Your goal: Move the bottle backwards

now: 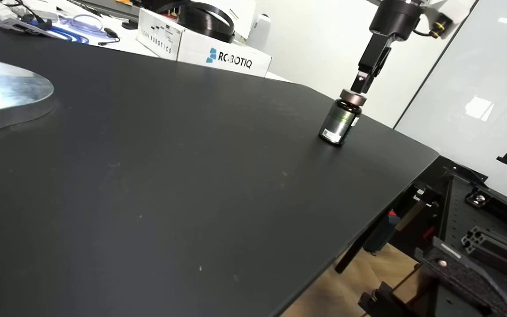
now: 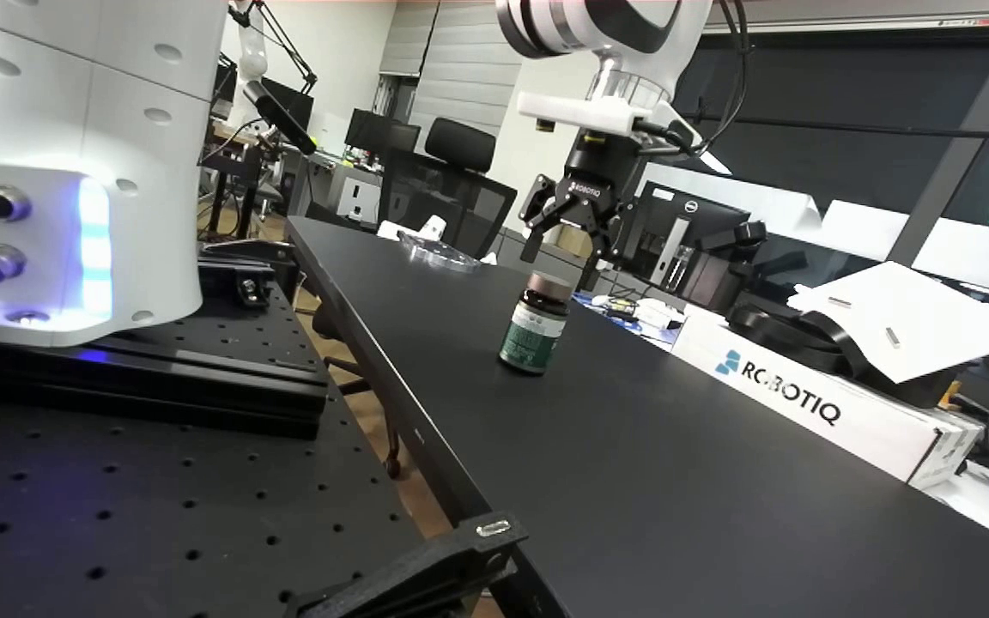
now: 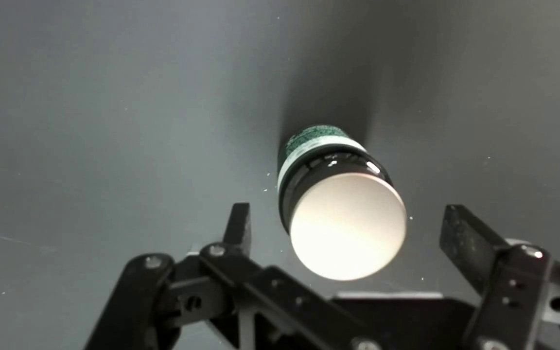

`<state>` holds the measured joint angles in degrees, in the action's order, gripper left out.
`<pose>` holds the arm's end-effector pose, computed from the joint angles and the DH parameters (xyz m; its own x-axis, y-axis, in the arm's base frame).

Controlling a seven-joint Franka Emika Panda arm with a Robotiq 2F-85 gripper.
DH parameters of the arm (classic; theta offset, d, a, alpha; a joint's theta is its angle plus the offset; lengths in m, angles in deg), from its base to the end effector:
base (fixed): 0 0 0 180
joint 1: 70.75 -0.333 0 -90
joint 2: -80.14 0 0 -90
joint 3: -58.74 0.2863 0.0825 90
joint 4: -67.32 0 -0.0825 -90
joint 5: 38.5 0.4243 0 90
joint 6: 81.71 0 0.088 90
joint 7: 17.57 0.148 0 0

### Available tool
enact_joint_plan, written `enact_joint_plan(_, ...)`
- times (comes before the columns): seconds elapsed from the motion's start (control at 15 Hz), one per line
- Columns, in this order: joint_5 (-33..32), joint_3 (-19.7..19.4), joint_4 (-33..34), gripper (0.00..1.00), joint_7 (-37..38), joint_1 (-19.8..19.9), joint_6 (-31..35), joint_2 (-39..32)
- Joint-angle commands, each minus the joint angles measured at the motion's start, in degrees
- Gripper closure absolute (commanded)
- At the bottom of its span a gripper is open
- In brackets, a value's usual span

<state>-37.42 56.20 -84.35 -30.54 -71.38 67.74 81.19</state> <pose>0.4420 -0.0146 0.1417 0.9842 0.1759 -0.0177 0.1757 -0.9843 -0.0144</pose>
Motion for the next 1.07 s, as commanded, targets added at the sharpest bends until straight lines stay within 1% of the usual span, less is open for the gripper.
enact_joint_plan(0.0, 0.9, 1.0, 1.9, 0.0, 0.4, 0.3, 0.7, -2.9)
enact_joint_plan(0.07, 0.5, 1.1, 2.0, 0.0, 0.2, 0.4, 1.3, -3.4)
enact_joint_plan(0.13, 0.2, 1.1, 2.1, 0.25, 0.4, 0.5, 2.0, -3.7)
enact_joint_plan(0.2, 0.7, 1.2, 2.3, 0.26, 0.1, 0.5, 2.1, -4.0)
enact_joint_plan(0.33, 1.0, 1.4, 2.6, 0.4, 0.0, 0.6, 1.7, -3.9)
enact_joint_plan(0.53, 3.1, 1.7, 3.4, 0.61, -1.3, 0.5, -1.9, -2.0)
enact_joint_plan(0.6, 3.4, 1.7, 3.5, 0.64, -1.1, 0.5, -3.1, -0.7)
enact_joint_plan(0.8, 1.3, 1.9, 3.2, 0.64, 0.3, 0.2, -6.9, 4.6)
enact_joint_plan(0.93, 2.7, 1.9, 2.4, 0.64, -0.4, -0.1, -9.6, 9.5)
enact_joint_plan(1.0, 2.1, 1.7, 3.4, 0.64, -0.5, 0.0, -6.4, 3.9)
